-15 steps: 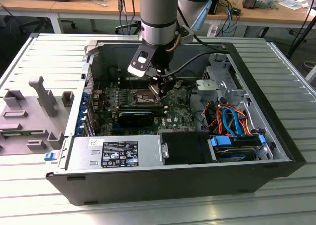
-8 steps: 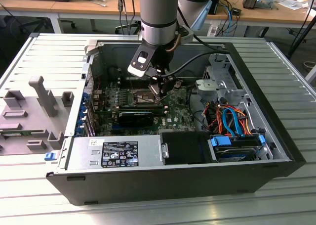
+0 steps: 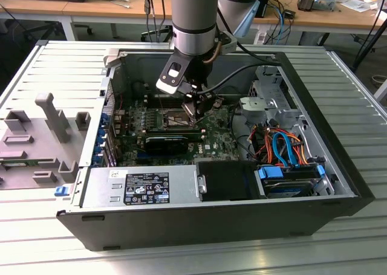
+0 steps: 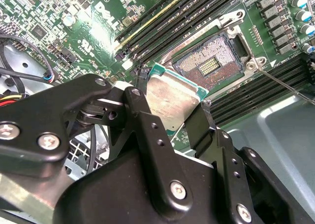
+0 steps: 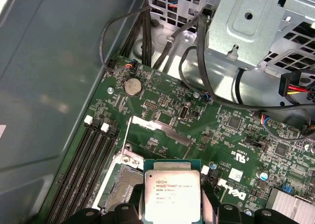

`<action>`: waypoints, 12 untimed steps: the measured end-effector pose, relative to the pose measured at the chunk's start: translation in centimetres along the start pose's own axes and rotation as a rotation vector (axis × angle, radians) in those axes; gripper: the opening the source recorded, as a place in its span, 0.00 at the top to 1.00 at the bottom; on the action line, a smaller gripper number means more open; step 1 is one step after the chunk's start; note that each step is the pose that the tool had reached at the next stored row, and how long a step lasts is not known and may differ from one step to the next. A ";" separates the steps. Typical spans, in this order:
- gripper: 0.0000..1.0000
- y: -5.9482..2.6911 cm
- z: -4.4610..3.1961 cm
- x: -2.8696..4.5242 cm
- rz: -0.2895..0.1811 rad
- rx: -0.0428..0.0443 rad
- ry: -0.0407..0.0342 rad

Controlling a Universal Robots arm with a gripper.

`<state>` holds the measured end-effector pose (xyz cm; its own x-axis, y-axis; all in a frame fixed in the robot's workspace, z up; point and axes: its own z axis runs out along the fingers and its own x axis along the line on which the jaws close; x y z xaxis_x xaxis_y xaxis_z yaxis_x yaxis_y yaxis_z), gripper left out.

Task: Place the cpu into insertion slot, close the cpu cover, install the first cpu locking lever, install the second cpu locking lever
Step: 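Place the cpu into insertion slot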

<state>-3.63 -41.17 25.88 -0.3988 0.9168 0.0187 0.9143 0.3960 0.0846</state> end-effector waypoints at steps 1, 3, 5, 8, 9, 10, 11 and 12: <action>0.45 0.00 0.00 0.00 0.000 0.0000 0.0000; 0.45 0.00 0.00 0.00 0.001 0.0000 -0.0001; 0.45 0.00 0.00 0.00 0.001 0.0000 -0.0001; 0.45 0.00 0.01 0.00 0.002 -0.0001 -0.0002; 0.45 0.00 0.00 0.00 0.003 0.0000 -0.0002; 0.45 0.00 0.01 0.00 0.005 -0.0001 -0.0004; 0.45 0.00 0.01 0.00 0.012 -0.0001 -0.0012; 0.45 0.00 0.01 0.00 0.015 -0.0001 -0.0015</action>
<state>-3.63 -41.17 25.86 -0.3853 0.9226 0.0184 0.9201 0.3826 0.0844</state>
